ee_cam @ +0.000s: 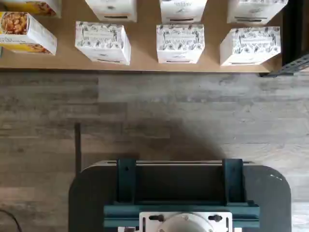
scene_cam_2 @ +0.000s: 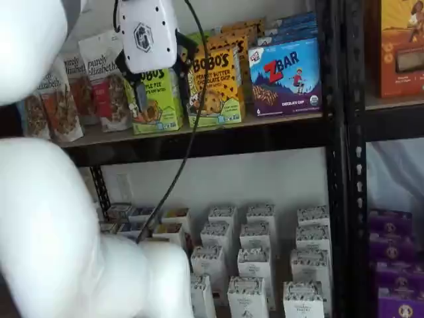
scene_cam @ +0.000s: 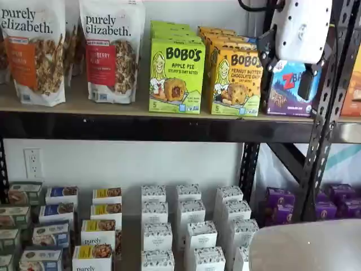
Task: Pick the green box on the top shelf, the fourth from the left
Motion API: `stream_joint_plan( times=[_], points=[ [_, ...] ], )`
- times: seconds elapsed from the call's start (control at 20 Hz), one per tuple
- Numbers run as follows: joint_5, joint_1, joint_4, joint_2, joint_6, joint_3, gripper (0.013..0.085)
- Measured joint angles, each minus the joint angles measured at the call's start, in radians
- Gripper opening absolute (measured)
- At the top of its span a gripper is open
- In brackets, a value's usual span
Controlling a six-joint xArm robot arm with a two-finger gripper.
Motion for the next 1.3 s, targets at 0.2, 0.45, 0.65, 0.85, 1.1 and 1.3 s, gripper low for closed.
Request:
stream_joint_plan(
  times=[0.2,0.45,0.65,0.85,1.1,1.3],
  points=[
    [-0.095,-0.100,0.116,-0.060,-0.062,0.056,0.0850],
    [-0.107,-0.092,0.119,-0.062,-0.056,0.059,0.0850],
    [-0.133,-0.057,0.108,-0.066,-0.028,0.066,0.0850],
    [-0.168,0.002,0.094,-0.055,0.022,0.063,0.0850],
    [-0.226,0.110,0.061,-0.013,0.114,0.042,0.0850],
    [-0.264,0.205,0.021,0.042,0.196,0.012,0.0850]
  ],
)
